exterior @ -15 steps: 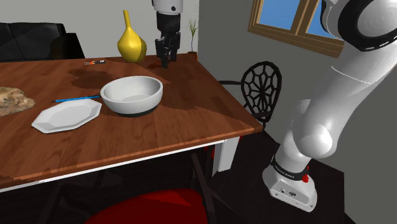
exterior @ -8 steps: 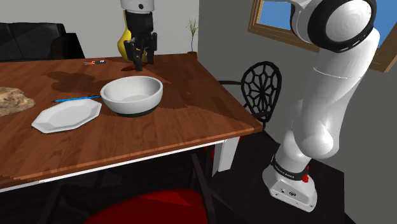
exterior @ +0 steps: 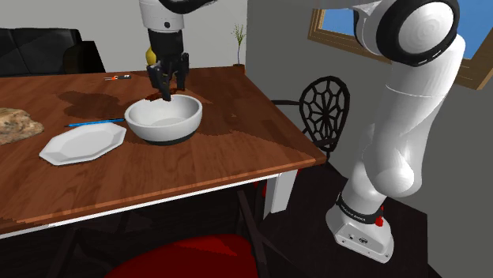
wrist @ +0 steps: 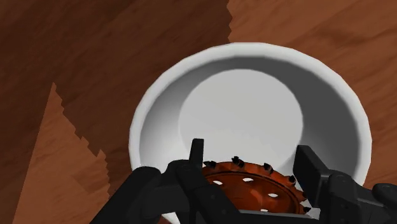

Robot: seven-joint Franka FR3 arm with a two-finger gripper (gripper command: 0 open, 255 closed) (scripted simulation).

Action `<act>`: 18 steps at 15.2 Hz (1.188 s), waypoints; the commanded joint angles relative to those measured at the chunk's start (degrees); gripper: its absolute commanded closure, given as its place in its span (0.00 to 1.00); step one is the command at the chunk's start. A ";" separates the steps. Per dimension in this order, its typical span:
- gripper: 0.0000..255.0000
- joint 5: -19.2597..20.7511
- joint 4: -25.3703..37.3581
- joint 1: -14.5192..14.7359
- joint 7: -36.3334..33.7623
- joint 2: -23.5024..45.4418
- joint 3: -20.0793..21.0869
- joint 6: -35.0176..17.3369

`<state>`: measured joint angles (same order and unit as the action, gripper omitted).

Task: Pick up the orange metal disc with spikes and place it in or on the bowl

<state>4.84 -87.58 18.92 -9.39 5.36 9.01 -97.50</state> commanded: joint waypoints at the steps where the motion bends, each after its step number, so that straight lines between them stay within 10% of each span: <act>1: 1.00 -0.05 -2.04 -0.05 -0.07 -0.36 -0.03 -1.72; 7: 1.00 -0.07 -5.63 -0.04 -0.38 -0.82 0.00 -4.82; 8: 0.00 -0.07 -5.63 -0.04 -0.38 -0.82 0.00 -4.82; 12: 0.00 1.48 -6.86 1.36 -20.03 3.15 -0.41 -9.88; 18: 0.00 1.71 -10.41 1.23 -20.21 3.94 -0.62 -14.22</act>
<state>6.49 -97.51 20.19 -29.51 9.07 8.43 -110.98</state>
